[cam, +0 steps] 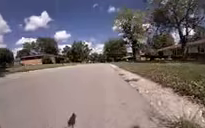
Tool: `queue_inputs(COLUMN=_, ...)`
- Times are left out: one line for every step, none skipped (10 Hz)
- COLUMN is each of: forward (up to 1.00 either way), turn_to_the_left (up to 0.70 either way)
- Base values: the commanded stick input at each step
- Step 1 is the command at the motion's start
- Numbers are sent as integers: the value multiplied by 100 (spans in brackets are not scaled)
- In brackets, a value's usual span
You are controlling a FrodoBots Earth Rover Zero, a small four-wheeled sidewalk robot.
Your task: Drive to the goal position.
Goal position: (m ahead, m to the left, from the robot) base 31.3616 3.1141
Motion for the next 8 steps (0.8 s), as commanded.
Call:
queue_inputs(forward=85, turn_to_the_left=2)
queue_inputs(forward=85, turn_to_the_left=2)
queue_inputs(forward=85, turn_to_the_left=2)
queue_inputs(forward=85, turn_to_the_left=2)
queue_inputs(forward=85, turn_to_the_left=2)
queue_inputs(forward=85, turn_to_the_left=2)
queue_inputs(forward=85, turn_to_the_left=2)
queue_inputs(forward=85, turn_to_the_left=2)
